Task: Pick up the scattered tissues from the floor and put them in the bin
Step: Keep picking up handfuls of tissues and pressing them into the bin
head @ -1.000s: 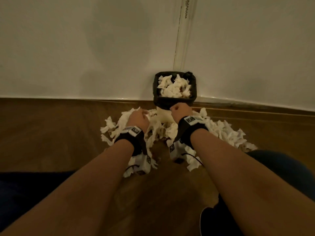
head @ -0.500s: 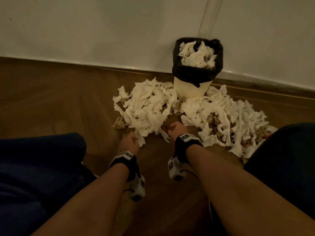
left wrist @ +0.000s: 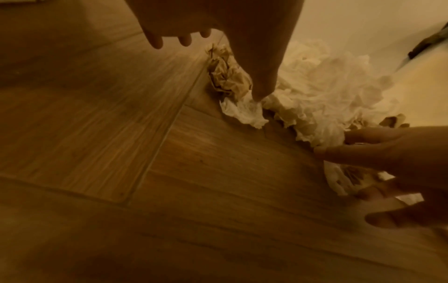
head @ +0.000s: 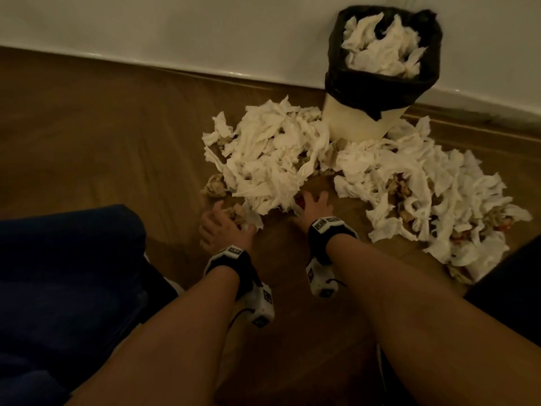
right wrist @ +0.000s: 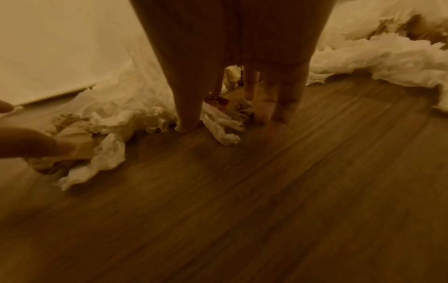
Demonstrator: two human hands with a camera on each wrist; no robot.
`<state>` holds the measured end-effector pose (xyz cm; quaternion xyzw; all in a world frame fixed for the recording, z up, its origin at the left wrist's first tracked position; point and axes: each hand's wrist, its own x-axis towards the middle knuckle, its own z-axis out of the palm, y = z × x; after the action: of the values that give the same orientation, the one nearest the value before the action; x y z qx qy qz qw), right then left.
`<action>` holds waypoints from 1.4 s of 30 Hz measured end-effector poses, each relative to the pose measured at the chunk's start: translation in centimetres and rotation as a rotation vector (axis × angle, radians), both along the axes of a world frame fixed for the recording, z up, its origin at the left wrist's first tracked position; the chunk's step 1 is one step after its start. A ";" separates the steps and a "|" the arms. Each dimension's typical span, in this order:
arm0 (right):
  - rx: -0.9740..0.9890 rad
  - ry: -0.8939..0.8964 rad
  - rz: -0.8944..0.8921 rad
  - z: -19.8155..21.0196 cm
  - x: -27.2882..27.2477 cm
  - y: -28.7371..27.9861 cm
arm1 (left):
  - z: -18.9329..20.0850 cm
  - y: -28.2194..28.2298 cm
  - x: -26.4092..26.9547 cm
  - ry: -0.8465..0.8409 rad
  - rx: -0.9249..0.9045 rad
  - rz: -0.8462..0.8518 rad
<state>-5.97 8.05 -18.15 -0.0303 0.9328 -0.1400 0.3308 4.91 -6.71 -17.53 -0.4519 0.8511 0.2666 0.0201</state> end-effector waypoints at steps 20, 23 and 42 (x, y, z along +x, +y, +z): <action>-0.217 0.071 -0.167 -0.9 0.4 1.0 | -2.3 -3.1 -1.1 -0.306 0.114 -0.302; -0.445 0.001 -0.444 -1.1 0.9 0.9 | -2.4 -2.7 -1.5 -0.277 0.075 -0.326; -1.248 -0.504 -1.356 0.8 1.7 2.0 | -1.7 -1.2 -1.2 -0.156 0.207 -0.165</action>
<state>-4.30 10.01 -17.37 0.3768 0.4102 -0.7765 0.2947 3.75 -7.95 -19.21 -0.3951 0.8491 0.3146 0.1546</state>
